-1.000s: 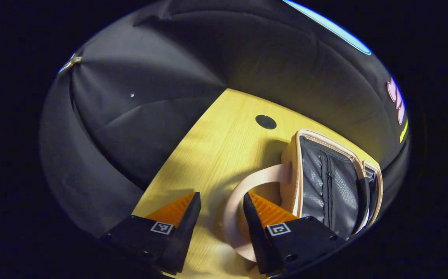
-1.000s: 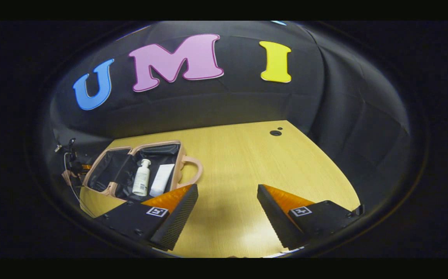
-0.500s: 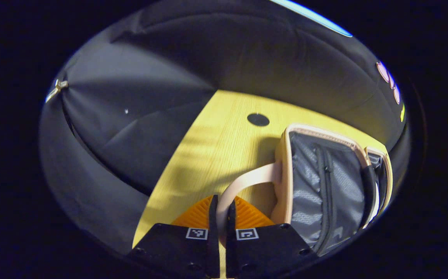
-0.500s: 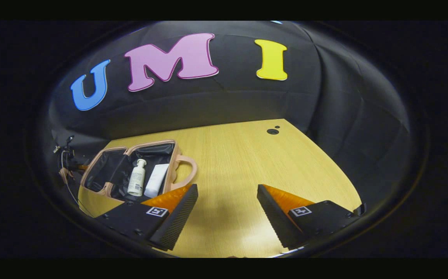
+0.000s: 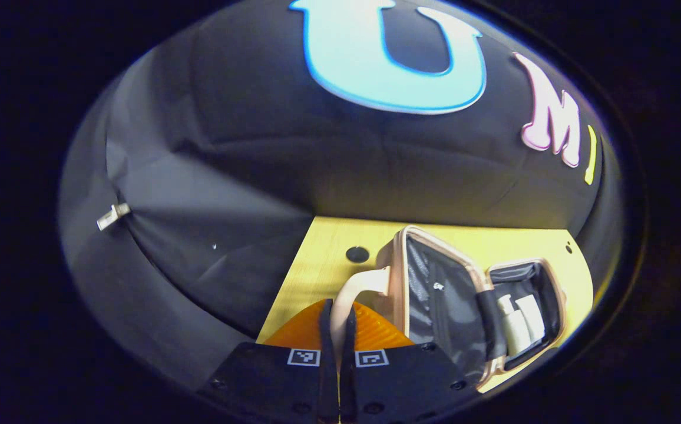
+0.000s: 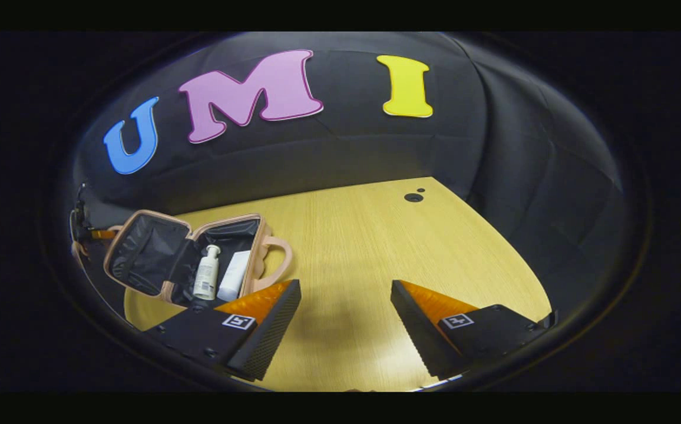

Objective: First open the suitcase, pack the skin care products into it, and then close the suitcase.

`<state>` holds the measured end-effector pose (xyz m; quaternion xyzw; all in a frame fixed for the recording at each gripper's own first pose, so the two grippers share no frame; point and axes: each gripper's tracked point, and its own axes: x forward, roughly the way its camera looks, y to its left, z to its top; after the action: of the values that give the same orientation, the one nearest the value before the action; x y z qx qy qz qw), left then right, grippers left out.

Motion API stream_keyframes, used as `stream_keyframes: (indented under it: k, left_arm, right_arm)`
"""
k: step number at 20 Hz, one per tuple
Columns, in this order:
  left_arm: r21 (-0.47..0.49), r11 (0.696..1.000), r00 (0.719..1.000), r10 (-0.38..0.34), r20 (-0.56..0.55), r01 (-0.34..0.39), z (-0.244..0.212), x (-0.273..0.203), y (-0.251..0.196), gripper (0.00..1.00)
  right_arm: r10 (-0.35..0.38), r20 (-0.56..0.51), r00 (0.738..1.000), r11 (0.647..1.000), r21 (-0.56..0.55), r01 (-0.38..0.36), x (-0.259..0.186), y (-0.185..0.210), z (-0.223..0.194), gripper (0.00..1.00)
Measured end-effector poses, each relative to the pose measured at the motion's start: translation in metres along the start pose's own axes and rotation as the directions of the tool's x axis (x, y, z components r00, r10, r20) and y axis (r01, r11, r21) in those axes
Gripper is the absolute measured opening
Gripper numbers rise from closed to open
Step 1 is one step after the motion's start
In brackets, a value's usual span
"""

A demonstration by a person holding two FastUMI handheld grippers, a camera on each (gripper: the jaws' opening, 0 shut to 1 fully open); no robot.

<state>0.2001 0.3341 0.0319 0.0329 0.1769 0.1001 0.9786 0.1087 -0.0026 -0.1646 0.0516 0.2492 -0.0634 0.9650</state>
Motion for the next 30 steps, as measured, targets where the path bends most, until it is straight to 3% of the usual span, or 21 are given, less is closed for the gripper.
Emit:
stream_keyframes:
  k: [5,6,7,13,15,17,21,24,27,30]
  left_arm:
    - [-0.028,0.986,0.978,-0.157,0.139,0.162,0.069,-0.07,-0.121,0.07]
    - [-0.034,0.981,0.969,-0.184,0.163,0.192,0.074,-0.082,-0.148,0.1]
    - [-0.029,0.977,0.962,-0.203,0.186,0.211,0.076,-0.094,-0.173,0.07]
    - [-0.001,0.953,0.924,-0.292,0.248,0.302,0.06,-0.13,-0.309,0.07]
    - [-0.005,0.946,0.918,-0.314,0.24,0.325,0.042,-0.125,-0.349,0.07]
    - [0.025,0.953,0.923,-0.299,0.241,0.302,0.025,-0.114,-0.393,0.07]
    - [0.083,0.946,0.932,-0.323,0.163,0.313,-0.036,-0.074,-0.471,0.07]
    - [0.026,0.939,0.934,-0.345,0.093,0.344,-0.075,-0.048,-0.498,0.07]
    - [0.04,0.927,0.926,-0.374,0.046,0.372,-0.107,-0.024,-0.515,0.07]
    - [-0.014,0.918,0.918,-0.395,0.035,0.396,-0.111,-0.02,-0.519,0.12]
  right_arm:
    - [0.003,0.021,1.0,1.0,0.001,-0.003,-0.003,-0.019,0.013,0.98]
    - [0.006,0.021,1.0,1.0,0.009,-0.006,-0.005,-0.024,0.014,0.98]
    - [0.015,0.023,1.0,1.0,0.019,-0.016,-0.005,-0.028,0.016,0.98]
    - [0.044,0.025,0.999,0.996,0.079,-0.046,0.003,-0.061,0.031,0.98]
    - [0.062,0.019,0.998,0.995,0.073,-0.063,0.008,-0.068,0.035,0.98]
    - [0.086,0.016,0.996,0.995,0.04,-0.086,0.015,-0.073,0.033,0.98]
    - [0.123,0.022,0.992,0.992,0.019,-0.123,0.02,-0.076,0.037,0.98]
    - [0.13,0.034,0.991,0.991,0.012,-0.131,0.015,-0.079,0.039,0.98]
    - [0.121,0.054,0.991,0.993,-0.008,-0.121,0.01,-0.084,0.041,0.98]
    - [0.117,0.063,0.991,0.993,0.001,-0.117,0.001,-0.085,0.042,0.98]
